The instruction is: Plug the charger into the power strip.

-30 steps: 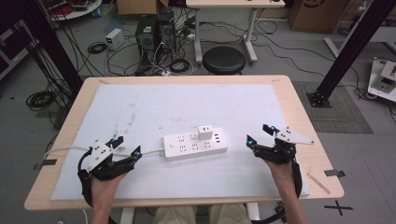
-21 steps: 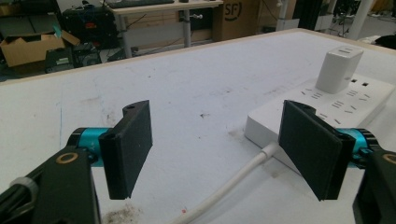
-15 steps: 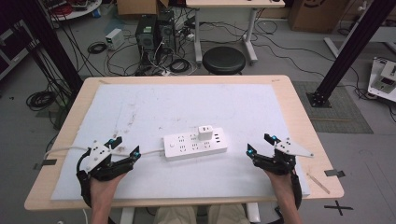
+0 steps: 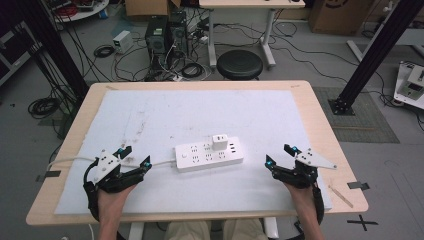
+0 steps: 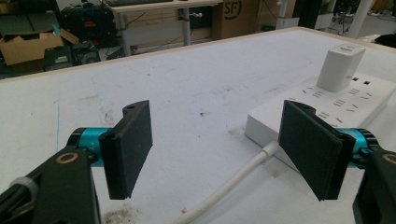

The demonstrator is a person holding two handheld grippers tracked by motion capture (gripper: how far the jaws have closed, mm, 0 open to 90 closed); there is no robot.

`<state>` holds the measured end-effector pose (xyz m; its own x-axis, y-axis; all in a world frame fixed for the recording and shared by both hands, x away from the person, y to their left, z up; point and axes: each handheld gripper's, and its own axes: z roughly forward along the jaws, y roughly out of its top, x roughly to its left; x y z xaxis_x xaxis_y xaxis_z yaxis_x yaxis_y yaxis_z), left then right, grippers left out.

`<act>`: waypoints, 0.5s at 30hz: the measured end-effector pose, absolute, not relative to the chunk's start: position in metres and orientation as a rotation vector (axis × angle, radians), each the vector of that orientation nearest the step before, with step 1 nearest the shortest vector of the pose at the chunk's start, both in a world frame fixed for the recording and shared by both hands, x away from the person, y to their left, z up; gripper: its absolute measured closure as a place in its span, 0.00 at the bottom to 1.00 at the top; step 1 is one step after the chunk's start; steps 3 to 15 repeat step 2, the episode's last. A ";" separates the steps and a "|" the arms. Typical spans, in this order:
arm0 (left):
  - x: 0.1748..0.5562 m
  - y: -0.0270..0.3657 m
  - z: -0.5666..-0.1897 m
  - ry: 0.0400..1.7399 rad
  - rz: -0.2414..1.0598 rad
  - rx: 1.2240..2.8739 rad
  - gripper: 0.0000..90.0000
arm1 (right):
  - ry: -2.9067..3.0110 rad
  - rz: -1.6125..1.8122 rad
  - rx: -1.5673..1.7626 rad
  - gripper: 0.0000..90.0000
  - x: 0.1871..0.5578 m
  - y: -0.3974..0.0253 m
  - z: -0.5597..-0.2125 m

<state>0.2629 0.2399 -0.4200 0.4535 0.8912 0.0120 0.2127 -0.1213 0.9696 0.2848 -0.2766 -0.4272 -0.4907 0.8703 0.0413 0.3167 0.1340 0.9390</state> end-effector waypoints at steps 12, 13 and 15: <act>0.264 0.240 -0.420 0.982 0.777 1.615 0.29 | 1.890 1.355 1.133 0.23 0.285 -0.277 -0.428; 0.264 0.240 -0.420 0.982 0.777 1.615 0.29 | 1.890 1.355 1.133 0.23 0.285 -0.277 -0.428; 0.264 0.240 -0.420 0.982 0.777 1.615 0.29 | 1.890 1.355 1.133 0.23 0.285 -0.277 -0.428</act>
